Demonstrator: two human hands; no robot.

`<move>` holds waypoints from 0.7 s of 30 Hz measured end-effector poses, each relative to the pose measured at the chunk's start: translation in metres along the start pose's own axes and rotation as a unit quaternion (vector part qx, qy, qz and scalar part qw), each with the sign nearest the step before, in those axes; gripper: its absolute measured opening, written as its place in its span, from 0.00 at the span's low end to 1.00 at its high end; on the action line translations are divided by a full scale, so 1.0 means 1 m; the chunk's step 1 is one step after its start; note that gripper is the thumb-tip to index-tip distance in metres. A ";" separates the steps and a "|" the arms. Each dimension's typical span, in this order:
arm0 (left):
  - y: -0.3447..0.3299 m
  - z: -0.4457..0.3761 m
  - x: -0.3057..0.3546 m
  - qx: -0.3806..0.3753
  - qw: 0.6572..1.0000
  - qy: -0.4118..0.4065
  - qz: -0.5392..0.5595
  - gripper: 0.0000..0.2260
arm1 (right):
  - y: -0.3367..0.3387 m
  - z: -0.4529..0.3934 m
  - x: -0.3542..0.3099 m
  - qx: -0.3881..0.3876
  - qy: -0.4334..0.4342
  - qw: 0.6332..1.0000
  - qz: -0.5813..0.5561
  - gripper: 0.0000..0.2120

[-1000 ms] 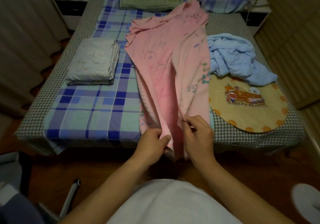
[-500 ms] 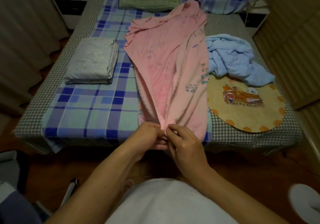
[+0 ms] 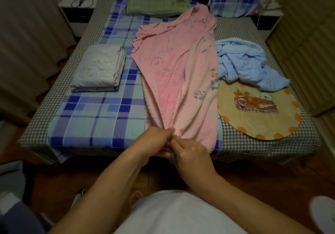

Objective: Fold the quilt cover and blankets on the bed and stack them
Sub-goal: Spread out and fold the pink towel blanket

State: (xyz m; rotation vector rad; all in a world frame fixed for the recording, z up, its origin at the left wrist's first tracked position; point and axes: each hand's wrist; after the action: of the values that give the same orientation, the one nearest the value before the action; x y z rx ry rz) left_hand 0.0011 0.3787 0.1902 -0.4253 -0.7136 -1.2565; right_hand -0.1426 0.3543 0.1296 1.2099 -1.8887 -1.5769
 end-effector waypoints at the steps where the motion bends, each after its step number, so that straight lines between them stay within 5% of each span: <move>1: -0.003 -0.001 -0.001 0.012 1.000 -0.011 -0.021 0.13 | 0.003 -0.001 -0.001 -0.006 0.002 1.000 -0.004 0.17; 4: -0.013 -0.003 0.004 0.037 0.998 -0.024 -0.052 0.10 | 0.013 -0.001 0.000 -0.022 -0.004 0.999 -0.037 0.20; 9: -0.031 0.002 0.020 0.065 0.997 -0.038 0.032 0.07 | 0.015 0.012 0.031 0.037 -0.120 0.958 -0.258 0.25; 13: -0.049 0.001 0.032 0.111 0.989 -0.080 -0.053 0.10 | 0.013 0.013 0.045 0.016 -0.121 0.960 -0.253 0.31; 21: -0.057 -0.013 0.033 0.063 0.966 -0.154 -0.198 0.14 | 0.010 -0.013 0.063 0.109 -0.075 0.972 -0.195 0.15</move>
State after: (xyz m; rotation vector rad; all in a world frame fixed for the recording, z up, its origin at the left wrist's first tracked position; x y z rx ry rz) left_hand -0.0452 0.3315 0.1993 -0.3897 -1.1803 -1.5243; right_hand -0.1712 0.2958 0.1284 1.6850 -2.0541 -1.7300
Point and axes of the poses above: each hand's wrist, its own z-axis away from the middle knuckle, its own y-axis out of the back of the hand, x = y × z, and after that the axes turned 2 degrees about -x, right-handed
